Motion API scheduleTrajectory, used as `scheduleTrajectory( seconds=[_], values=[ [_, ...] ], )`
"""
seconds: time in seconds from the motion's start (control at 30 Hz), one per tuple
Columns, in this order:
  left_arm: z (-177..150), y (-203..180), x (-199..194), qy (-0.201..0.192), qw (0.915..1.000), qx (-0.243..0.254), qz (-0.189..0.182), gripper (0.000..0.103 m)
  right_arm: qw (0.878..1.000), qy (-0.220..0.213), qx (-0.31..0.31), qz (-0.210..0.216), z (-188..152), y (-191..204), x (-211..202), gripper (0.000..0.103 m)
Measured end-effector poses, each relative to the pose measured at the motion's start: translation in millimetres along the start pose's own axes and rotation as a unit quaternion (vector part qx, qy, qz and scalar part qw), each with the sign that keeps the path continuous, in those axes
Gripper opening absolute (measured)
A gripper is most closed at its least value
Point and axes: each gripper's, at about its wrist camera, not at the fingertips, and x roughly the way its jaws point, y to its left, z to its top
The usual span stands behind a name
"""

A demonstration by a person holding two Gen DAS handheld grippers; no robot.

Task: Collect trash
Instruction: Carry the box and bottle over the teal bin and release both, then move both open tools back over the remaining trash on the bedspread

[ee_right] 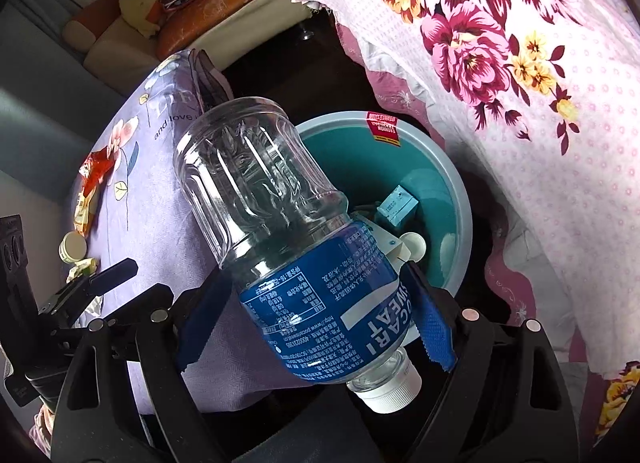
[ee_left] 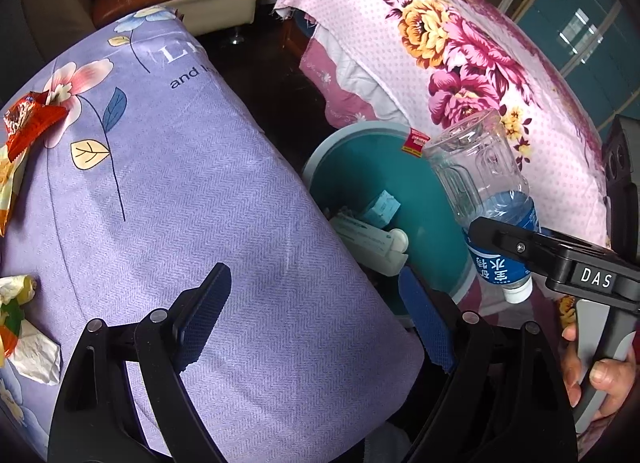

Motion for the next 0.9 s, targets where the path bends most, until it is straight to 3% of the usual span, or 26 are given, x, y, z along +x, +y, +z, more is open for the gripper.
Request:
scheduleTrajectory(
  seconds=[0.3, 0.4, 0.53, 0.9],
  values=[
    [-9.5, 30.5, -17.3, -0.011, 0.9995, -0.029, -0.005, 0.094, 1.0, 0.025, -0.019, -0.003, -2.3, 27.9, 8.2, 0.086],
    [-12.6, 38.8, -22.3, -0.016, 0.9992, -0.036, -0.004, 0.094, 0.998, 0.008, -0.046, -0.032, -4.8, 37.9, 9.3, 0.088],
    [-18.8, 48.4, -25.8, -0.017, 0.999, -0.042, -0.004, 0.094, 0.998, -0.002, -0.033, -0.06, -4.4, 34.0, 9.5, 0.088],
    [-28.3, 72.4, -37.0, -0.023, 0.9976, -0.064, -0.008, 0.094, 0.998, 0.006, -0.052, -0.046, -3.4, 56.0, 0.9, 0.088]
  ],
)
